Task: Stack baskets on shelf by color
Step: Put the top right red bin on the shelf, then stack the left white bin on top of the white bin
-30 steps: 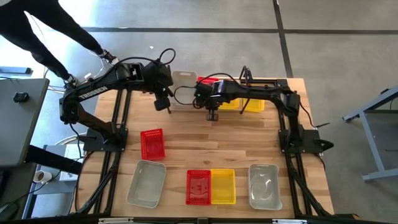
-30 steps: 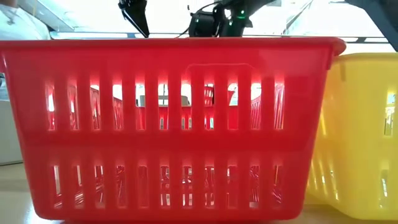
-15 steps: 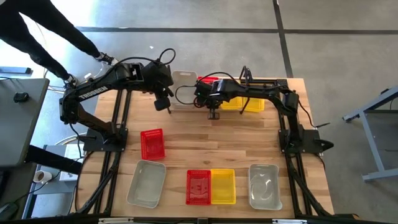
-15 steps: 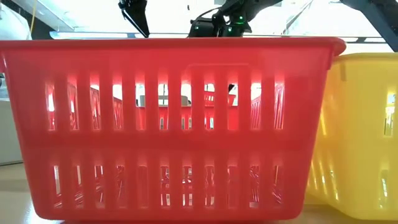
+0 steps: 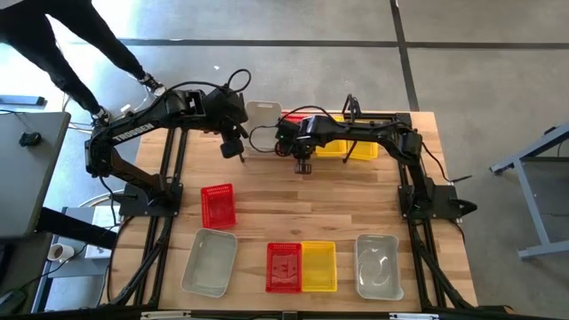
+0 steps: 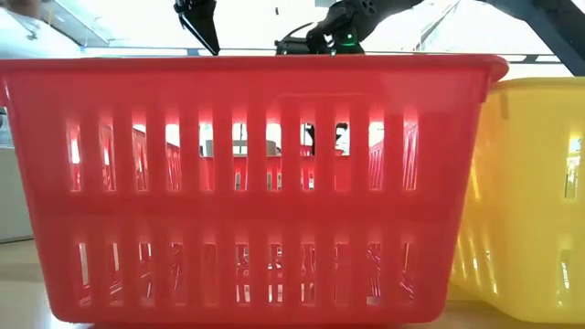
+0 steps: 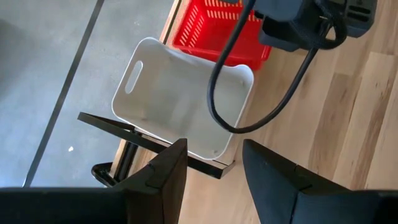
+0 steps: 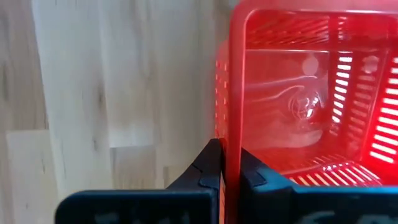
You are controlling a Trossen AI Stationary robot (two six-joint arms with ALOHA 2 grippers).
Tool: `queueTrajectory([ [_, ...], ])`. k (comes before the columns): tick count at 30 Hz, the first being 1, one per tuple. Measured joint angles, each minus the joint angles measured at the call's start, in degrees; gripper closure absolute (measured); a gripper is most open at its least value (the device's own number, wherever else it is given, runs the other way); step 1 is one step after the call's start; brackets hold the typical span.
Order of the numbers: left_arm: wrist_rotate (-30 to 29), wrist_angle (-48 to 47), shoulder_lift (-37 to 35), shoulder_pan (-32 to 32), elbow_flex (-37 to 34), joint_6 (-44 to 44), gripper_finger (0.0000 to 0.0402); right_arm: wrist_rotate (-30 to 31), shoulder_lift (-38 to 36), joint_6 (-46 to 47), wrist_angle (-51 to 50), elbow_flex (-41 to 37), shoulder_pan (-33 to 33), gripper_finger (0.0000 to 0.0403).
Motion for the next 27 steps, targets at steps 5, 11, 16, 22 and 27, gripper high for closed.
queueTrajectory([
  [5, 0.0, 0.0, 0.0, 0.0, 0.0, 0.3, 0.0257, 1.6, 0.2, 0.0, 1.1, 0.0, 0.0, 0.0403],
  [11, 0.3, -0.4, 0.0, 0.0, 0.0, 1.5, 0.0257, 1.6, 0.2, -1.1, 1.4, 0.0, 0.1, 0.0380],
  [16, 0.2, -1.3, 0.0, 0.0, 0.0, 1.4, 0.0257, 1.8, -0.1, 0.5, 0.5, 0.3, 0.1, 0.0326],
  [22, 0.4, -4.2, 0.0, 0.0, 0.0, -0.1, 0.0257, 0.9, -0.3, 4.2, -5.6, 5.4, 0.4, 0.0287],
  [27, 3.6, -9.2, 0.0, 0.0, 0.0, -2.5, 0.0257, 0.6, -0.3, 9.0, -12.7, 10.4, 1.8, 0.0285],
])
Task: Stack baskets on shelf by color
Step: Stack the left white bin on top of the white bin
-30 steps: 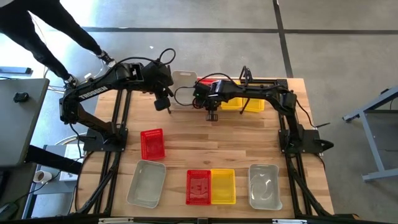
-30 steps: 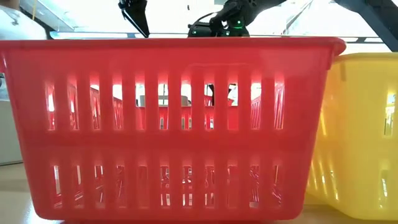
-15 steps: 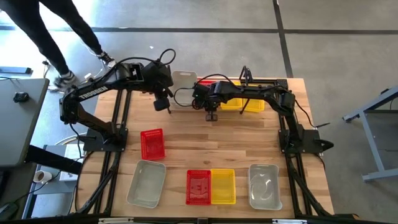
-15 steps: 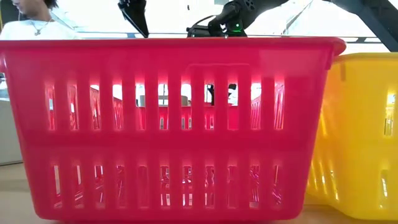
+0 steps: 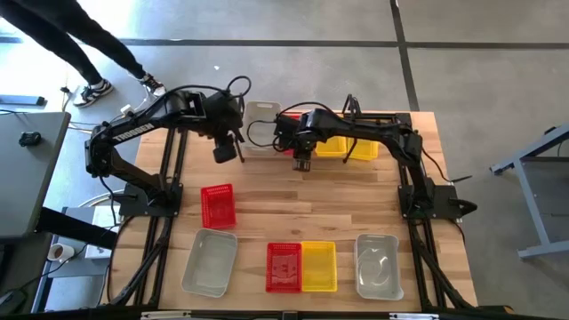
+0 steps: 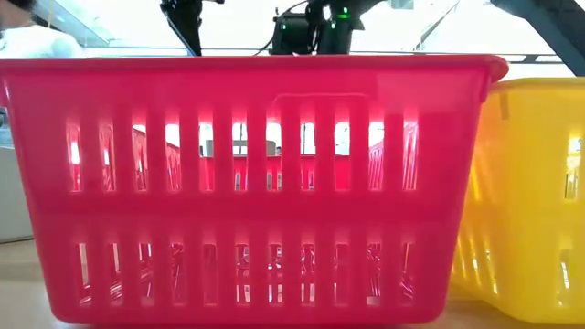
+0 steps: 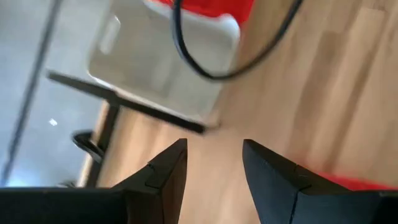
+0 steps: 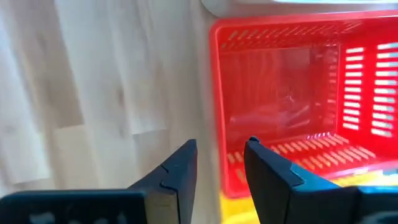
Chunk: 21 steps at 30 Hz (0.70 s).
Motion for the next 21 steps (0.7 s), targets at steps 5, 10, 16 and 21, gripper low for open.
queueTrajectory([
  [5, 8.6, -6.4, 0.0, -0.4, 0.0, -0.6, 0.0257, -0.2, 0.0, 2.4, -5.1, 4.8, 2.6, 0.0285],
  [10, 11.9, -8.3, -0.5, -4.6, 0.0, -3.6, 0.0257, 1.4, 0.0, 4.2, -8.7, 8.5, 4.5, 0.0286],
  [16, 11.9, -8.7, -3.0, -14.7, 0.0, -9.2, 0.0257, 3.9, -1.1, 7.3, -13.8, 10.5, 4.8, 0.0286],
  [21, 11.9, -8.8, -5.2, -24.9, -0.6, -15.3, 0.0257, 6.0, -4.1, 10.1, -14.6, 10.5, 4.3, 0.0286],
])
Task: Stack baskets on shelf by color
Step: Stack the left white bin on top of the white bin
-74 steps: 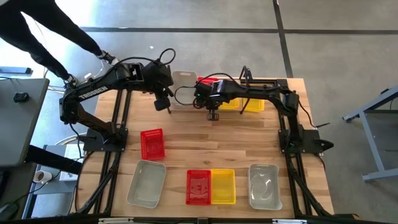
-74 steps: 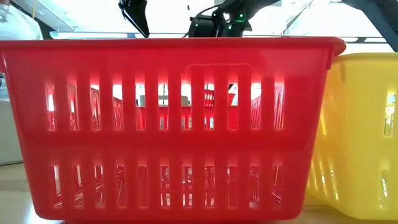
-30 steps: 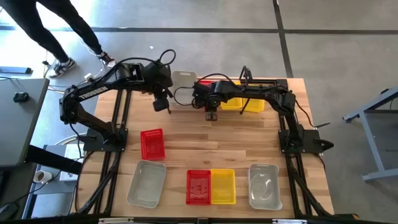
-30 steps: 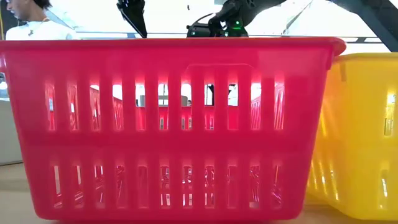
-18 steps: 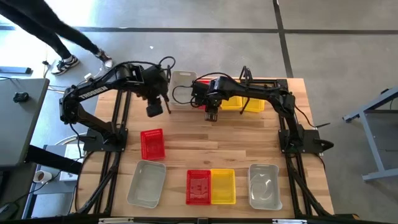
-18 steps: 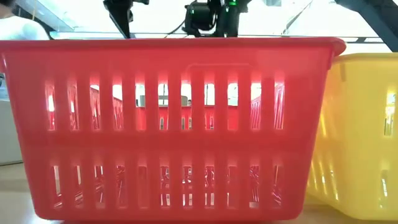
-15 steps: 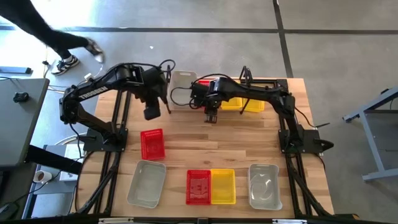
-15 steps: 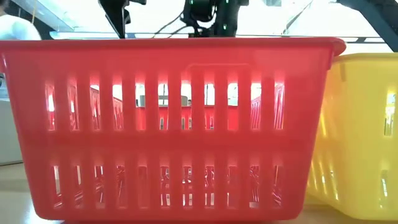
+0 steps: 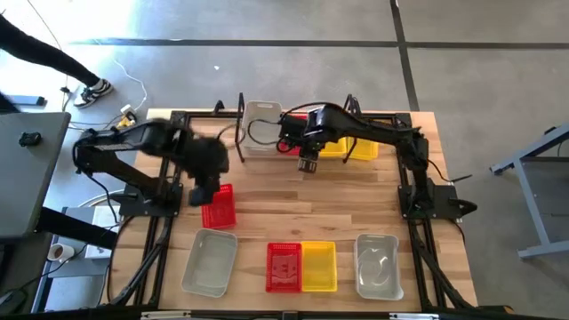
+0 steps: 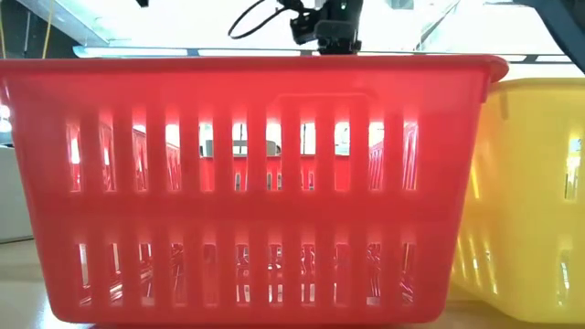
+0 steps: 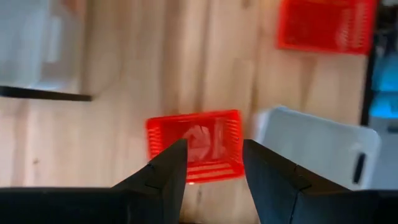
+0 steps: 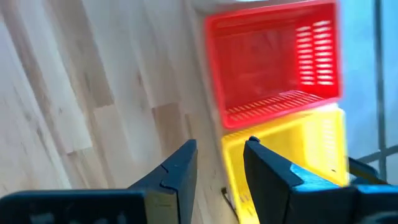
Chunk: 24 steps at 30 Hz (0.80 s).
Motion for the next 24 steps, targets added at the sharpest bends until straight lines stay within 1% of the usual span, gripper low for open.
queueTrajectory([
  [2, 0.0, 0.2, -1.1, -4.3, -2.1, -1.8, 0.0257, 1.0, -1.3, 1.1, -0.2, 0.0, -0.2, 0.0286],
  [6, 0.1, 3.6, -3.4, -12.7, -7.8, -5.4, 0.0257, 2.9, -3.8, 2.9, -1.0, 0.0, -1.0, 0.0286],
  [11, 0.1, 8.9, -5.3, -22.6, -14.8, -11.1, 0.0257, 2.9, -6.2, 3.0, -1.6, 0.0, -2.3, 0.0286],
  [16, 0.0, 13.7, -5.3, -31.6, -20.6, -15.6, 0.0257, 2.8, -7.8, 2.6, -2.8, 0.0, -3.4, 0.0286],
  [20, 0.1, 21.2, -4.9, -37.7, -24.7, -21.4, 0.0257, 2.6, -8.9, 1.5, -5.4, 0.0, -3.8, 0.0286],
  [22, 0.1, 25.6, -4.7, -40.1, -26.4, -24.0, 0.0257, 2.6, -9.6, 1.4, -6.4, 0.0, -3.8, 0.0286],
  [24, 0.0, 28.1, -3.9, -42.1, -27.5, -26.3, 0.0257, 2.8, -10.2, 1.3, -6.9, 0.0, -3.8, 0.0286],
])
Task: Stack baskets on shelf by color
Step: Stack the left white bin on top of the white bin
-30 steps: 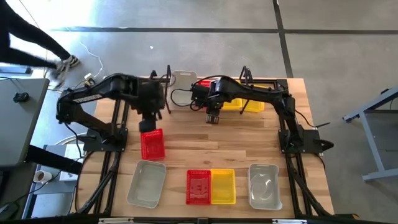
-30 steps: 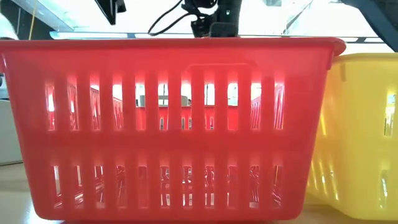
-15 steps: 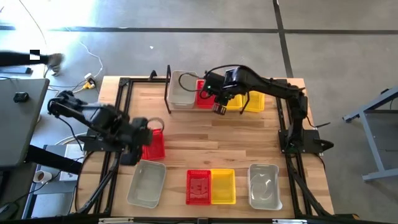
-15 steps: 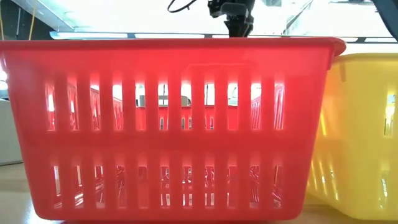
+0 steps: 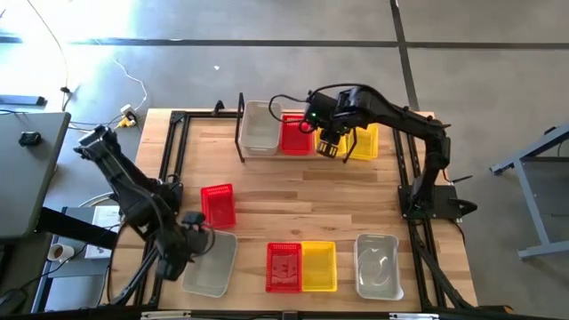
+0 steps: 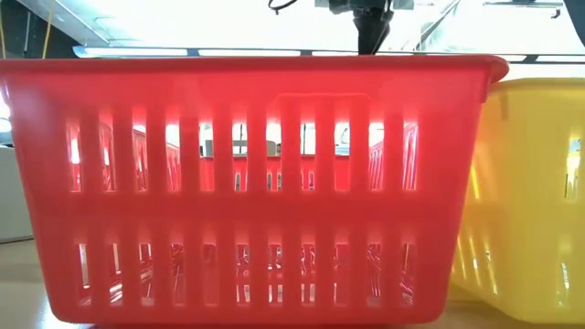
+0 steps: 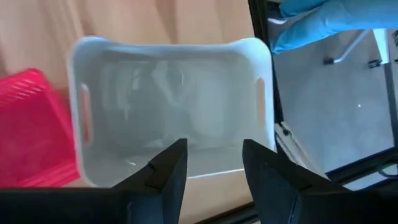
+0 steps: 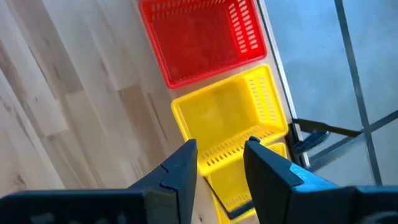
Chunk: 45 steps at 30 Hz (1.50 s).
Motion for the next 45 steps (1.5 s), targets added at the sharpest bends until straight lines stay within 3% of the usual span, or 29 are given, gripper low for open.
queueTrajectory([
  [18, 4.5, 14.4, 16.8, -8.2, -0.3, -10.2, 0.0257, -0.4, -2.0, -1.5, 0.4, 0.0, -0.3, 0.0286],
  [35, 5.7, 16.2, 29.6, -8.7, -0.3, -15.3, 0.0260, -0.4, -2.0, -3.1, 0.0, 0.0, -0.3, 0.0286],
  [39, 6.6, 18.1, 30.1, -8.7, -0.3, -17.4, 0.0296, -0.3, -2.0, -4.1, -0.1, 0.0, -0.3, 0.0286],
  [45, 5.3, 20.5, 29.1, -8.7, 1.1, -21.3, 0.0389, -0.3, -2.0, -4.6, -0.8, 0.0, -0.3, 0.0286],
])
